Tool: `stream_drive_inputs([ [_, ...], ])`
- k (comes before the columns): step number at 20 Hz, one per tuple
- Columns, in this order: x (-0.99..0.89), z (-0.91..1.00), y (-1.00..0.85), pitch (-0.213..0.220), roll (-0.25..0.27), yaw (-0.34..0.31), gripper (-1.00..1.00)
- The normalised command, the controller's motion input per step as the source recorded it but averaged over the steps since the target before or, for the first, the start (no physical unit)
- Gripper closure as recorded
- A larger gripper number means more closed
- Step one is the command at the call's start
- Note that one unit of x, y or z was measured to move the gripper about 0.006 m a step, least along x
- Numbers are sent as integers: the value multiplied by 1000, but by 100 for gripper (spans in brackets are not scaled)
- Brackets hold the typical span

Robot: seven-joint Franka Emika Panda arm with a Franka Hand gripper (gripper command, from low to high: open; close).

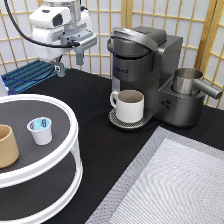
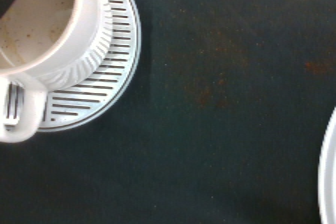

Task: Make coffee

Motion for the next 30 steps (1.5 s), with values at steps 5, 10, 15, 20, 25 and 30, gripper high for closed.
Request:
stream_drive_inputs([
  [5, 18, 83, 0, 10, 2, 6, -100],
  [10, 566, 585, -26, 77, 41, -19, -100],
  [15, 887, 638, -163, 99, 90, -30, -100],
  [20, 866, 399, -182, 161, 169, -3, -100],
  [25, 882, 320, -118, 192, 194, 0, -100],
  [30, 907, 484, -21, 202, 143, 0, -100],
])
